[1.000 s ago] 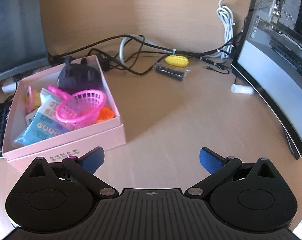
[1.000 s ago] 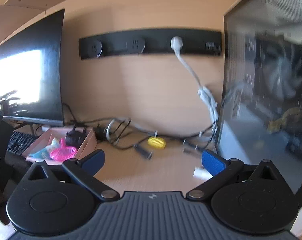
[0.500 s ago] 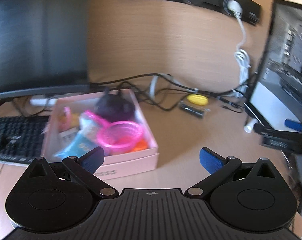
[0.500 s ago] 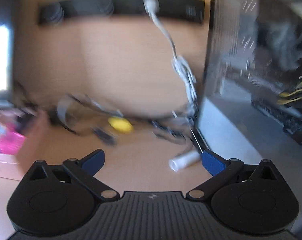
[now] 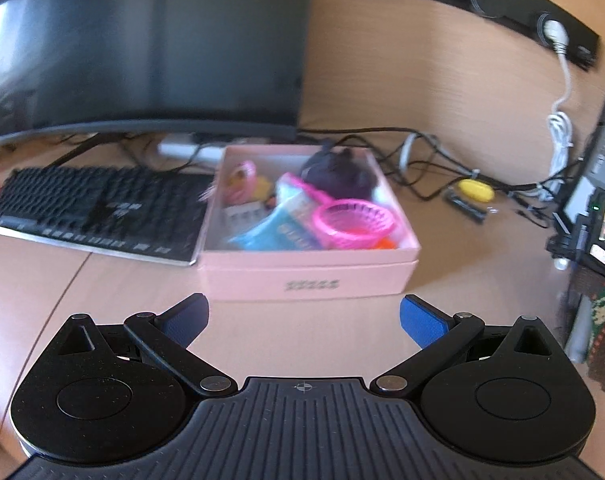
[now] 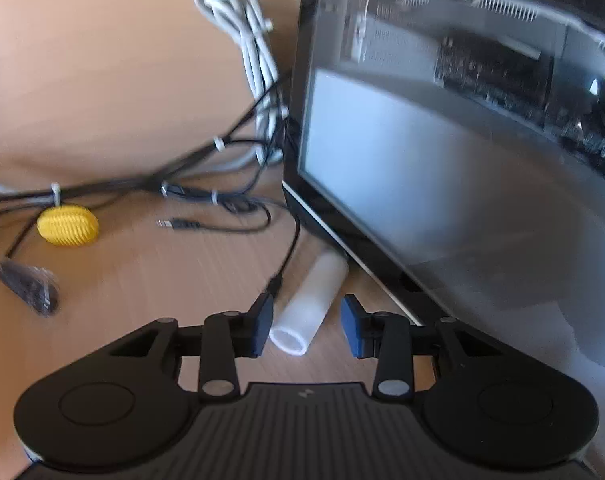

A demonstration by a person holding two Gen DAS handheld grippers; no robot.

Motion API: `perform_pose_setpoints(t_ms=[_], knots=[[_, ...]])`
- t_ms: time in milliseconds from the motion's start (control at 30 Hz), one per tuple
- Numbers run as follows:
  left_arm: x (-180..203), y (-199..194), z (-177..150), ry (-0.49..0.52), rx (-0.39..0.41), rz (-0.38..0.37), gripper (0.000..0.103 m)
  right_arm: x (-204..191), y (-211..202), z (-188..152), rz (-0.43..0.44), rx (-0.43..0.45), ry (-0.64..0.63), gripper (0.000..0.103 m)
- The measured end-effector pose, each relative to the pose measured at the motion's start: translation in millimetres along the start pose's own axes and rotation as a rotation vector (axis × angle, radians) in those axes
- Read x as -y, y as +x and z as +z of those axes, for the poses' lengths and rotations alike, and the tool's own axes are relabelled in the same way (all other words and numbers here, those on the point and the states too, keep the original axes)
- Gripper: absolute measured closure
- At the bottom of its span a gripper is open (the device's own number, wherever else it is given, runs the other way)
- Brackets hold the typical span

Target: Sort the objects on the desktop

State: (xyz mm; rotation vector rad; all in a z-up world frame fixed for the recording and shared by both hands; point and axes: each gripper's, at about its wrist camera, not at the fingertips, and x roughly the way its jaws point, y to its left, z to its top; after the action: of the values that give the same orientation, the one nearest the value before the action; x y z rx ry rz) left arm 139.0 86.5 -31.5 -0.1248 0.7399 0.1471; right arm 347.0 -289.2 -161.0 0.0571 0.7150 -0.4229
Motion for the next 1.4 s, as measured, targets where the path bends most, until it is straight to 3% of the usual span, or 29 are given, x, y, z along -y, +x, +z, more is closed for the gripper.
perform_pose_setpoints(t_ms=[100,233,333,400,467,500,533,567,633,767,1033,1400], knots=[[-3.5,-2.2,-5.4,-0.015,-0.007,0.011,0.000,8.1,2.4,4.6,0.047,-0.017,0.026,0.082],[0.6,-2.4,-12.7,-0.002,-0.018,-0.001,0.000,6.5,-8.8,1.3,0.161,-0.032,-0.031,0.083],[5.4,0.3,-19.2,0.029,-0.036,-0.017,0.000,0.9,-44.6,-18.5,0.361,-0.019,-0.163,0.083],[10.3,3.4,-22.9,0.055,-0.050,-0.026,0.000,-0.5,-79.6,-36.7,0.577,-0.008,-0.287,0.083],[14.3,8.4,-26.6,0.081,-0.068,-0.035,0.000,-3.2,-110.9,-52.2,0.712,0.031,-0.437,0.081],[16.5,11.0,-28.4,0.090,-0.077,-0.041,0.000,-6.5,-123.9,-60.5,0.704,0.065,-0.529,0.079],[18.8,13.9,-30.2,0.097,-0.087,-0.046,0.000,-8.9,-131.7,-66.6,0.660,0.101,-0.588,0.069],[21.4,16.4,-31.9,0.103,-0.095,-0.050,0.000,-8.1,-134.6,-70.1,0.604,0.130,-0.613,0.050],[28.7,19.8,-35.4,0.123,-0.105,-0.063,0.000,0.4,-135.9,-70.3,0.514,0.161,-0.590,0.027],[43.5,20.5,-39.6,0.171,-0.103,-0.106,0.000,32.8,-136.8,-67.7,0.529,0.148,-0.518,0.000],[86.4,30.7,-40.7,0.299,-0.088,-0.175,0.000,81.4,-139.5,-97.5,0.552,0.113,-0.402,0.000],[108.5,37.1,-39.9,0.371,-0.104,-0.210,0.000,95.5,-124.2,-114.0,0.596,-0.039,-0.243,0.000]])
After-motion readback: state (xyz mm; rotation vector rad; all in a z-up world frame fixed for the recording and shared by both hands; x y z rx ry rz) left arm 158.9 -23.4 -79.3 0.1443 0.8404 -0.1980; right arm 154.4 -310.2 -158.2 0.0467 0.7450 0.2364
